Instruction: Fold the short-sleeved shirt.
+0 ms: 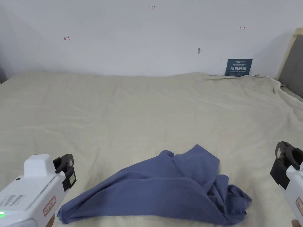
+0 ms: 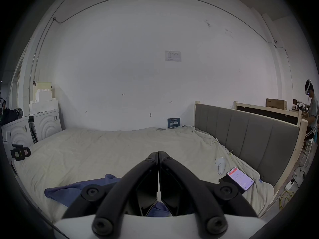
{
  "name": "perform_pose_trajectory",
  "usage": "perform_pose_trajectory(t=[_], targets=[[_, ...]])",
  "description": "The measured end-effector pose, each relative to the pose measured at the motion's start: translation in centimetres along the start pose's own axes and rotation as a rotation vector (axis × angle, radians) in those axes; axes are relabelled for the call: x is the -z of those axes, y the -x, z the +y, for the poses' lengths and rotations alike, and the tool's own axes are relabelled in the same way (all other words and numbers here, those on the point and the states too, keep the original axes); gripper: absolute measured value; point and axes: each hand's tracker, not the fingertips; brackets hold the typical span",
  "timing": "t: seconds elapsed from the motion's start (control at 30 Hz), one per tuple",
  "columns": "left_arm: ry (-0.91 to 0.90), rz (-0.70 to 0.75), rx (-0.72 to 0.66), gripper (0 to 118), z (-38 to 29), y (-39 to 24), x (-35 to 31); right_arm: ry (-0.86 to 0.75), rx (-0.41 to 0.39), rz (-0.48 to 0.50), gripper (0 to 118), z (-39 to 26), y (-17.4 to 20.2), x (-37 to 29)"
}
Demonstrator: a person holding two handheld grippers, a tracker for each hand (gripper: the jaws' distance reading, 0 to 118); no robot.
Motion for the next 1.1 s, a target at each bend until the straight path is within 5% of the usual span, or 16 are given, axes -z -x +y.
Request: perform_pose_trajectory(t=[0.37, 0.43, 0.47, 0.5, 0.53, 0.6, 0.87, 0.97, 1.07, 1.1], targets=[[0.392, -0.025, -0.127, 3, -0.6, 4.1, 6.5, 0.02, -0.014, 0.011, 0, 0.0, -0.2, 1.3], [0.478, -0.007, -0.14, 22, -1.3, 4.9, 8.4, 0.031, -0.013, 0.013, 0, -0.2, -0.3, 1.7], [0.524, 0.001, -0.143, 42, -1.7, 5.2, 9.3, 0.037, -0.014, 0.014, 0, -0.3, -0.3, 1.9], [0.567, 0.008, -0.148, 74, -2.6, 5.7, 10.4, 0.044, -0.016, 0.012, 0, -0.4, -0.2, 2.1], [0.601, 0.02, -0.143, 90, -3.4, 5.9, 11.2, 0.05, -0.019, 0.011, 0, -0.7, -0.3, 2.4], [0.633, 0.038, -0.096, 101, -4.7, 6.1, 12.4, 0.062, -0.019, 0.012, 0, -1.0, -0.3, 2.8], [0.741, 0.13, -0.044, 91, -9.9, 6.4, 14.0, 0.106, -0.021, 0.017, 0, -2.2, -0.3, 3.9], [0.772, 0.14, -0.055, 55, -10.8, 7.0, 14.3, 0.118, -0.021, 0.025, 0, -2.6, -0.4, 4.1], [0.752, 0.134, -0.055, 48, -10.5, 6.9, 13.9, 0.141, -0.024, 0.03, 0, -3.2, -0.3, 4.6], [0.736, 0.125, -0.044, 25, -10.3, 6.8, 13.8, 0.148, -0.022, 0.032, 0, -3.4, -0.3, 4.9]])
